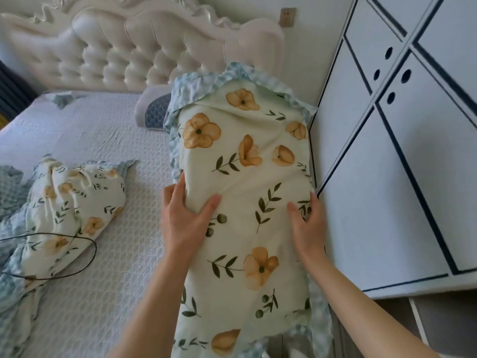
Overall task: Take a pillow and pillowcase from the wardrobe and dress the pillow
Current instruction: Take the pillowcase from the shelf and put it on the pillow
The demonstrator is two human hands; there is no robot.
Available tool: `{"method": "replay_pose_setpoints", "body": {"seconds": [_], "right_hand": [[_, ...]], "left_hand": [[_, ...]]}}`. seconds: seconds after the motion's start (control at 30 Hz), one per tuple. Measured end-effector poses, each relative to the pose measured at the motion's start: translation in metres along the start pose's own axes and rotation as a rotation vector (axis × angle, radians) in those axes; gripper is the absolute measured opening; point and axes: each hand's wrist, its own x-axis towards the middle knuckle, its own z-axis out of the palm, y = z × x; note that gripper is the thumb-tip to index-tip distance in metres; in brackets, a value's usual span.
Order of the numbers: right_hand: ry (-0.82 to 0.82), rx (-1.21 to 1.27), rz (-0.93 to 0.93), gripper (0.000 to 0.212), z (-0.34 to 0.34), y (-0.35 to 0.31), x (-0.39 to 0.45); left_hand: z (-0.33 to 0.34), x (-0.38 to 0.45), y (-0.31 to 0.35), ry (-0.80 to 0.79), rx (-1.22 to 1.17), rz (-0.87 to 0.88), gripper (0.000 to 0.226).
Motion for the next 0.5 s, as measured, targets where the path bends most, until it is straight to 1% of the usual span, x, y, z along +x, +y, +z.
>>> {"method": "replay_pose_setpoints", "body": {"seconds": [0.2,0.4,0.5], "right_hand": [[-0.044,-0.020,0.050,0.055,0.007,0.011,0.066],[-0.110,-0.009,0.074,0.052,0.013,0.021,0.162],[-0.153,0.026,0.120,0.043,0.012,0.024,0.214]], "left_hand": [[0.047,0.040,0.003,0.009,0.011,-0.038,0.093],[0.109,0.100,0.025,0.017,0.066,-0.038,0.084],[0.139,0.129,0.040,0.036,0.112,-0.033,0.085]]}}
